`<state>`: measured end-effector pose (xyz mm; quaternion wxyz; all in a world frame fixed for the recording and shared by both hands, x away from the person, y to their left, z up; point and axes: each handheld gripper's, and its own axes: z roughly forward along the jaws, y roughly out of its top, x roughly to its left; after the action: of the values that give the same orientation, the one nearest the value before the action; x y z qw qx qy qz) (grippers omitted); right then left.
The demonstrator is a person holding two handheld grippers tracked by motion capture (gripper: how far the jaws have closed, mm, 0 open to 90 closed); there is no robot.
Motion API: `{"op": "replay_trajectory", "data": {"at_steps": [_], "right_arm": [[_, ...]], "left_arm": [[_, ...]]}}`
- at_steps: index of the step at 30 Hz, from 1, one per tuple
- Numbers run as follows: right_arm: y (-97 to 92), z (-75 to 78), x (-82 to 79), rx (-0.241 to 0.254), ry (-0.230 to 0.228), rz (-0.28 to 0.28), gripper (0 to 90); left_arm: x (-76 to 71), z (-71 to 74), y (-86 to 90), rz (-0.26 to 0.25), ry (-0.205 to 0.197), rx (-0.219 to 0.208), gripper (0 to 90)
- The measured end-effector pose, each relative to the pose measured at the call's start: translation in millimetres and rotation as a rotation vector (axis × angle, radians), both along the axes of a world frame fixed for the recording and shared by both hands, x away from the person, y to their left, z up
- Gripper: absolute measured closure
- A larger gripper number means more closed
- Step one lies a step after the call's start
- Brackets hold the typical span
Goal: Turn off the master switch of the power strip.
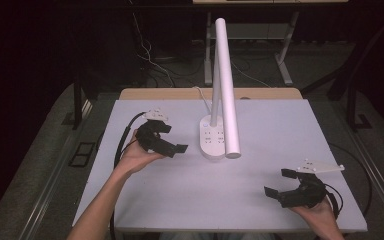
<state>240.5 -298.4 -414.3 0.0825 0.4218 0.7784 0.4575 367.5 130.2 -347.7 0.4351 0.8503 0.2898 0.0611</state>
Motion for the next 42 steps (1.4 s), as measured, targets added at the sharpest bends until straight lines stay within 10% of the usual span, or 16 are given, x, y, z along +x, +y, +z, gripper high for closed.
{"op": "replay_trajectory", "data": {"at_steps": [42], "right_arm": [[-1.3, -0.1, 0.3, -0.001, -0.003, 0.0, 0.2]], "left_arm": [[63.1, 1.1, -21.7, 0.023, 0.039, 0.049, 0.4]]}}
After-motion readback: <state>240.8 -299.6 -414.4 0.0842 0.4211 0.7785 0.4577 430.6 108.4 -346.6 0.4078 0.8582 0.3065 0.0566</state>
